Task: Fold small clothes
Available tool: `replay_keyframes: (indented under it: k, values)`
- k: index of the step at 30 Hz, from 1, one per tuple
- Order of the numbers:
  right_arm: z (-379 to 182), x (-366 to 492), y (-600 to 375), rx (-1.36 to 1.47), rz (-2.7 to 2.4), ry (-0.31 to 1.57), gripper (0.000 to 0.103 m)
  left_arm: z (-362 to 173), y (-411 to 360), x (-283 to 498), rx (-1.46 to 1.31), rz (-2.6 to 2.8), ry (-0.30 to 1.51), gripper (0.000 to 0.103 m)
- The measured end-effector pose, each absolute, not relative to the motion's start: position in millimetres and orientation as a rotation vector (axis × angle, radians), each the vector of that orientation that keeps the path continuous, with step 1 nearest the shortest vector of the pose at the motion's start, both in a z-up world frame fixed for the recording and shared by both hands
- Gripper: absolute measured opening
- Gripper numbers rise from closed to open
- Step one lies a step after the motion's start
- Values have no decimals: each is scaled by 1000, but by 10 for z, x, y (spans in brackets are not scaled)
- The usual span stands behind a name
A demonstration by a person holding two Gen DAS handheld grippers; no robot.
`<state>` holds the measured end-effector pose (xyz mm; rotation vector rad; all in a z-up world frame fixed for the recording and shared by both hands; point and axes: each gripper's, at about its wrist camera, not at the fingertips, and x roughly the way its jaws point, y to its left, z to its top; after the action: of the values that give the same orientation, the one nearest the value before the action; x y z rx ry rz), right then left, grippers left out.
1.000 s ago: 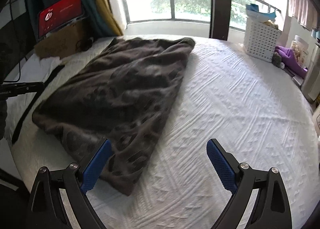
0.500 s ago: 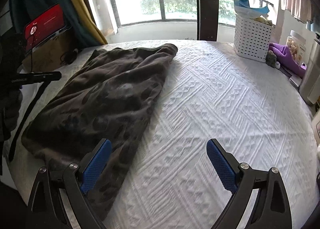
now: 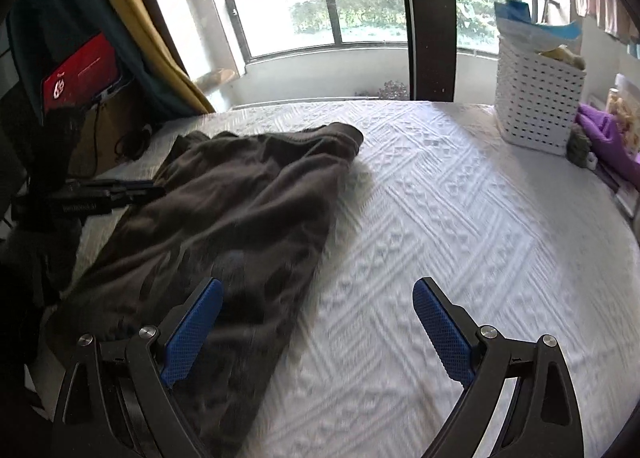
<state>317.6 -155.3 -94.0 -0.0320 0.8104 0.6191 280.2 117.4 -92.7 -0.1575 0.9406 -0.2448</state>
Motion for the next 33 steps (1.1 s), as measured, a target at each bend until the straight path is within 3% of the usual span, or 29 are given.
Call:
replay_keyframes:
  k: [1, 2, 5, 7, 11, 13, 18, 20, 21, 28, 33]
  values:
    - [-933, 3237, -1535, -22, 633, 809, 96, -927, 1161, 2815, -142, -254, 934, 26]
    - [-924, 3294, -1513, -11, 650, 807, 96, -929, 1146, 2836, -121, -258, 936, 6]
    - [-932, 3539, -1411, 20, 717, 821, 86, -872, 1152, 2886, -84, -271, 916, 5]
    - [-949, 3717, -1382, 59, 728, 832, 71, -809, 1182, 2919, -66, -265, 900, 5]
    - [-1045, 4106, -1327, 162, 776, 875, 61, -695, 1222, 2985, -16, -245, 860, 4]
    - [-1106, 4267, -1294, 215, 793, 900, 50, -683, 1235, 3045, 6, -230, 854, 4]
    - [-1273, 4597, -1238, 401, 890, 968, 50, -700, 1237, 3124, 30, -233, 860, 4]
    - [-1272, 4654, -1198, 411, 907, 965, 31, -711, 1225, 3137, 32, -237, 865, 4]
    - [-1263, 4662, -1166, 398, 907, 960, 10, -722, 1234, 3141, 30, -238, 867, 4]
    - [-855, 4605, -843, 124, 842, 814, 10, -600, 1268, 3120, 34, -238, 831, 4]
    - [-1063, 4901, -727, 82, 800, 904, 10, -765, 1328, 3246, 28, -225, 886, 4]
